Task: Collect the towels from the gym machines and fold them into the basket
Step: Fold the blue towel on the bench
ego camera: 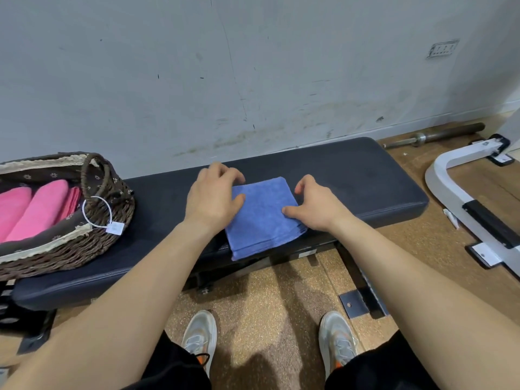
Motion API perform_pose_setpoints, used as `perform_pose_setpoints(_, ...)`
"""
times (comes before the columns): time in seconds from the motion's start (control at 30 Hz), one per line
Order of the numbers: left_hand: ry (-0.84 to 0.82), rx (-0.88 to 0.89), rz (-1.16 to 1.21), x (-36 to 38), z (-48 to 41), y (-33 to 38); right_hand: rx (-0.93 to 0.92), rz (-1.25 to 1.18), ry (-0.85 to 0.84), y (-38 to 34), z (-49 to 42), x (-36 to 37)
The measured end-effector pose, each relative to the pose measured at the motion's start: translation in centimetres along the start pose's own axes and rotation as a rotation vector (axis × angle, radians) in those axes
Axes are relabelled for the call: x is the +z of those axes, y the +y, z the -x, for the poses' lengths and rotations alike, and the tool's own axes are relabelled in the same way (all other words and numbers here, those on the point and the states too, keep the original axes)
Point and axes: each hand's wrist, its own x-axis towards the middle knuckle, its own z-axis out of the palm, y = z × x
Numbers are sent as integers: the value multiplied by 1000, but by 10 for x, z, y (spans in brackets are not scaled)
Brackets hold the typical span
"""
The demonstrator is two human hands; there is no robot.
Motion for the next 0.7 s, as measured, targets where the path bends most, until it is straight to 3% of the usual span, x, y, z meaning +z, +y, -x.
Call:
perform_pose_setpoints(0.13,-257,176,-66,0,34,30,-110,335,94,3,5,2)
perform_pose_setpoints(0.2,-308,245,-176,5,48,32,-297,367,142,10,6,1)
perform_pose_setpoints(0.3,-271,330,-295,12,60,22,-541,378,78,18,10,-3)
perform_pose_setpoints(0.47,-70,412,-394,26,79,3,-498,478,-142,29,28,-1)
perform_pose_setpoints(0.57,-36,417,-354,26,86,-3,-536,691,-73,34,35,13)
perform_pose_setpoints(0.7,-2,413,-284,17,91,-5,-646,767,207,35,40,34)
